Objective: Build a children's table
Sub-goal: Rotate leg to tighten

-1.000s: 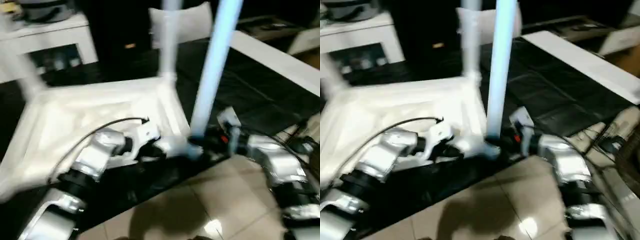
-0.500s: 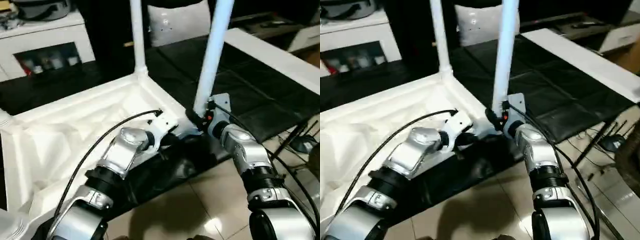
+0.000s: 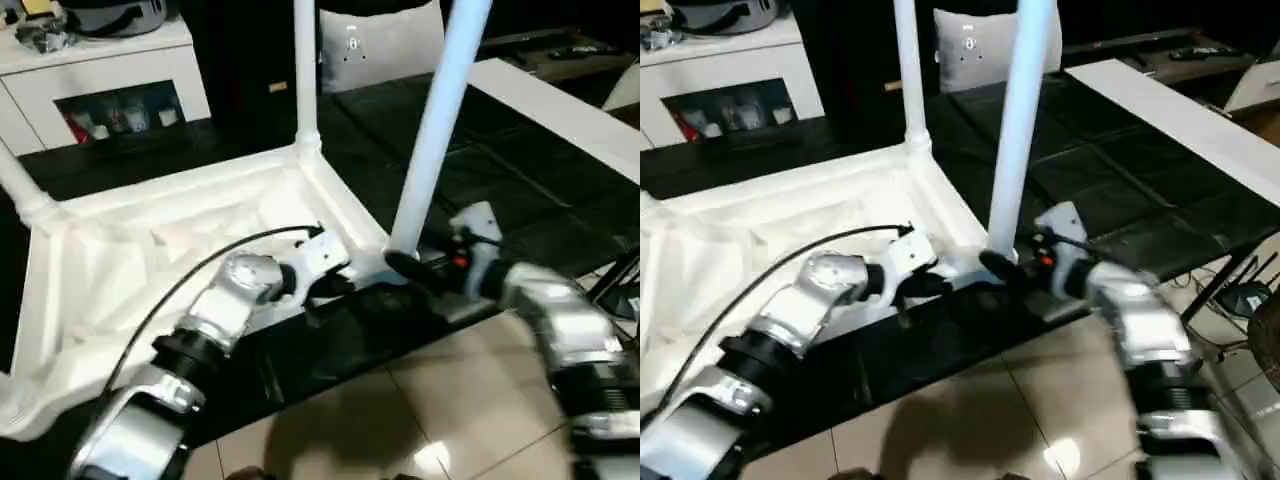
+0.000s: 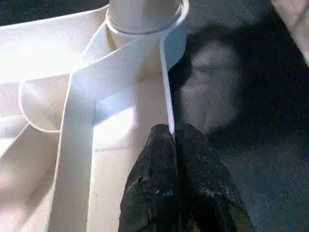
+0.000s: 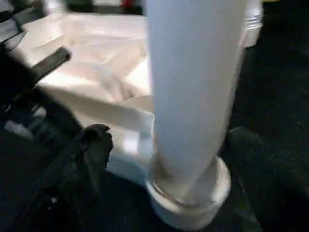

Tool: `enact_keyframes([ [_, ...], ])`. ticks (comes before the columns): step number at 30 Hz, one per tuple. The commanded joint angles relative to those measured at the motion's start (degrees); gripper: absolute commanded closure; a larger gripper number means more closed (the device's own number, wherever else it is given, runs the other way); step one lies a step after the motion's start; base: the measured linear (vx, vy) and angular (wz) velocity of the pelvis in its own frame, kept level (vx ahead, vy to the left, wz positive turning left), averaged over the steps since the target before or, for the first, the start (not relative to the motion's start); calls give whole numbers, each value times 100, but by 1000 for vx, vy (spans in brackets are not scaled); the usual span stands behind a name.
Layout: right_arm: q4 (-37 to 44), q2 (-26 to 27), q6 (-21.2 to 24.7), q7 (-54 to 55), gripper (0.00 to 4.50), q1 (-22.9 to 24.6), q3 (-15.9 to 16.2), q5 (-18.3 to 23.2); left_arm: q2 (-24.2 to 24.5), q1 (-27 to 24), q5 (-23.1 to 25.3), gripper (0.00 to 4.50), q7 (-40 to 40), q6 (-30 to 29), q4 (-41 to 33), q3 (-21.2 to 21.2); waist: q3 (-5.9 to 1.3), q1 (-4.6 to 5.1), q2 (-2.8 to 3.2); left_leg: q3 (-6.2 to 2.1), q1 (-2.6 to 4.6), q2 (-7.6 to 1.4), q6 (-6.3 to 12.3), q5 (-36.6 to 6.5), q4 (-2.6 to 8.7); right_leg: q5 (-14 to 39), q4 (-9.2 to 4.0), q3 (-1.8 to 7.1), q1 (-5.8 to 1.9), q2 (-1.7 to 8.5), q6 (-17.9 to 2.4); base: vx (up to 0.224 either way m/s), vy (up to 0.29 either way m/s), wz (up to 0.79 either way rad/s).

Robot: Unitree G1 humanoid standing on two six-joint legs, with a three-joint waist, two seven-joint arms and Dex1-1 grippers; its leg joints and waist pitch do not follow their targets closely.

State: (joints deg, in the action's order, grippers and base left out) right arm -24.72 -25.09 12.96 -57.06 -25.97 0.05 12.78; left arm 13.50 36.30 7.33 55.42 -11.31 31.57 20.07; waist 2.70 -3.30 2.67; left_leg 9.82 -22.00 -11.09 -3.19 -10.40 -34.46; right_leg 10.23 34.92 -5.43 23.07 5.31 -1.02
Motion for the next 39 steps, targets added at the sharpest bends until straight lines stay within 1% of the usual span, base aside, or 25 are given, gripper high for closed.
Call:
enact_keyframes([
  [1, 113, -220, -154, -440, 4, 37, 201, -68, 196, 49, 120, 450, 579, 366, 81, 341, -384, -13, -99, -30, 49, -167, 540, -1046, 357, 1442, -505, 252, -336, 311, -1107, 0, 0, 0],
  [3, 112, -523, -268, -922, 4, 32, 356, -113, 382, 58, 138, 450, 1003, 626, 94, 489, -389, -40, -103, -28, 58, -183, 548, -1033, 356, 1434, -486, 256, -329, 312, -1123, 0, 0, 0],
  [6, 134, -677, -290, -1202, 4, 37, 428, -119, 486, 65, 127, 450, 1247, 794, 106, 579, -385, -56, -91, -27, 63, -195, 553, -1037, 360, 1372, -476, 256, -316, 310, -1176, 0, 0, 0],
  [7, 136, -748, -331, -1357, 4, 27, 457, -119, 553, 63, 126, 450, 1393, 907, 106, 639, -388, -72, -110, -23, 65, -199, 569, -1036, 356, 1346, -470, 256, -317, 306, -1193, 0, 0, 0],
  [8, 136, -758, -337, -1382, 4, 25, 460, -119, 563, 63, 126, 450, 1416, 924, 106, 648, -390, -84, -99, -28, 62, -207, 575, -1002, 359, 1290, -451, 260, -320, 313, -1217, 0, 0, 0],
  [10, 137, -875, -373, -1800, 4, -7, 527, -20, 694, 39, 85, 450, 1784, 1265, 79, 765, -392, -113, -132, -21, 59, -206, 612, -996, 353, 1281, -454, 261, -327, 322, -1228, 0, 0, 0],
  [11, 127, -898, -383, -1904, 21, -18, 549, 11, 715, 35, 72, 450, 1872, 1350, 82, 782, -392, -135, -116, -14, 64, -210, 599, -981, 351, 1305, -444, 266, -318, 328, -1223, 0, 0, 0],
  [12, 111, -920, -405, -2016, 21, -31, 590, 25, 735, 37, 85, 450, 1932, 1451, 85, 817, -391, -144, -120, -14, 67, -211, 607, -976, 351, 1319, -452, 265, -314, 326, -1218, 0, 0, 0],
  [13, 116, -926, -399, -2139, 21, -35, 647, 44, 756, 35, 99, 450, 2000, 1499, 74, 858, -395, -174, -128, -14, 76, -221, 606, -960, 349, 1318, -444, 270, -310, 331, -1224, 0, 0, 0],
  [14, 111, -939, -404, -2254, 49, -43, 709, 72, 775, 35, 102, 450, 2078, 1562, 73, 888, -392, -183, -123, -15, 74, -223, 610, -962, 353, 1304, -442, 268, -309, 326, -1233, 0, 0, 0],
  [17, 98, -920, -490, -2541, 61, -59, 841, 92, 798, 32, 82, 450, 2281, 1684, 40, 959, -389, -183, -139, -17, 72, -229, 579, -994, 362, 1337, -440, 268, -309, 329, -1228, 0, 0, 0],
  [18, 95, -905, -507, -2608, 68, -62, 865, 93, 795, 30, 75, 450, 2314, 1698, 29, 973, -389, -188, -142, -16, 76, -227, 573, -1003, 361, 1360, -444, 268, -308, 332, -1225, 0, 0, 0],
  [19, 102, -876, -522, -2684, 92, -67, 905, 97, 796, 24, 66, 450, 2371, 1728, 3, 997, -385, -189, -145, -16, 71, -226, 563, -1015, 364, 1411, -447, 270, -308, 336, -1213, 0, 0, 0],
  [21, 102, -876, -522, -2684, 92, -67, 905, 97, 796, 24, 66, 450, 2371, 1728, 3, 997, -387, -193, -145, -19, 77, -228, 541, -1003, 369, 1439, -450, 271, -306, 335, -1197, 0, 0, 0],
  [23, 80, -817, -538, -2837, 113, -91, 972, 121, 791, 30, 46, 450, 2476, 1832, 3, 1024, -391, -197, -151, -18, 73, -227, 547, -997, 365, 1420, -439, 272, -309, 337, -1208, 0, 0, 0],
  [24, 56, -769, -531, -2933, 123, -110, 1059, 140, 777, 40, 44, 450, 2522, 1879, 2, 1030, -389, -195, -150, -17, 71, -227, 551, -996, 366, 1428, -441, 271, -308, 337, -1205, 0, 0, 0],
  [26, 49, -751, -523, -2953, 142, -112, 1085, 148, 767, 50, 49, 450, 2527, 1890, 16, 1028, -394, -197, -146, -21, 76, -234, 552, -976, 367, 1391, -440, 272, -304, 337, -1217, 0, 0, 0],
  [27, 47, -732, -505, -2989, 142, -110, 1098, 169, 755, 66, 60, 450, 2529, 1913, 53, 1023, -396, -198, -144, -21, 76, -235, 549, -967, 367, 1357, -432, 271, -304, 333, -1230, 0, 0, 0],
  [29, 59, -725, -482, -3025, 177, -97, 1103, 190, 748, 73, 69, 450, 2528, 1930, 77, 1020, -396, -213, -146, -19, 71, -235, 549, -949, 364, 1321, -427, 276, -310, 338, -1236, 0, 0, 0],
  [31, 85, -720, -425, -3072, 177, -70, 1109, 226, 751, 71, 60, 450, 2533, 1917, 96, 1004, -397, -215, -151, -19, 74, -233, 547, -941, 366, 1321, -427, 275, -312, 337, -1230, 0, 0, 0],
  [32, 97, -720, -402, -3085, 194, -56, 1112, 240, 753, 70, 50, 450, 2543, 1906, 109, 992, -395, -217, -149, -18, 72, -230, 543, -945, 365, 1343, -429, 273, -313, 337, -1224, 0, 0, 0],
  [33, 113, -724, -372, -3095, 194, -38, 1113, 255, 752, 65, 25, 450, 2558, 1874, 115, 974, -397, -217, -156, -18, 73, -228, 538, -950, 364, 1380, -432, 271, -314, 337, -1210, 0, 0, 0],
  [35, 137, -722, -316, -3130, 221, 0, 1094, 274, 744, 52, -37, 450, 2578, 1799, 117, 929, -398, -220, -156, -18, 74, -230, 538, -923, 363, 1372, -430, 275, -311, 337, -1208, 0, 0, 0],
  [37, 166, -714, -264, -3128, 234, 26, 1071, 318, 736, 42, -72, 450, 2572, 1757, 113, 894, -402, -218, -159, -17, 73, -230, 545, -890, 361, 1317, -421, 274, -313, 332, -1216, 0, 0, 0],
  [39, 237, -604, -91, -2850, 241, 59, 946, 402, 711, 19, -162, 450, 2497, 1452, 51, 791, -396, -217, -152, -14, 69, -228, 549, -847, 364, 1273, -423, 279, -314, 330, -1221, 0, 0, 0],
])
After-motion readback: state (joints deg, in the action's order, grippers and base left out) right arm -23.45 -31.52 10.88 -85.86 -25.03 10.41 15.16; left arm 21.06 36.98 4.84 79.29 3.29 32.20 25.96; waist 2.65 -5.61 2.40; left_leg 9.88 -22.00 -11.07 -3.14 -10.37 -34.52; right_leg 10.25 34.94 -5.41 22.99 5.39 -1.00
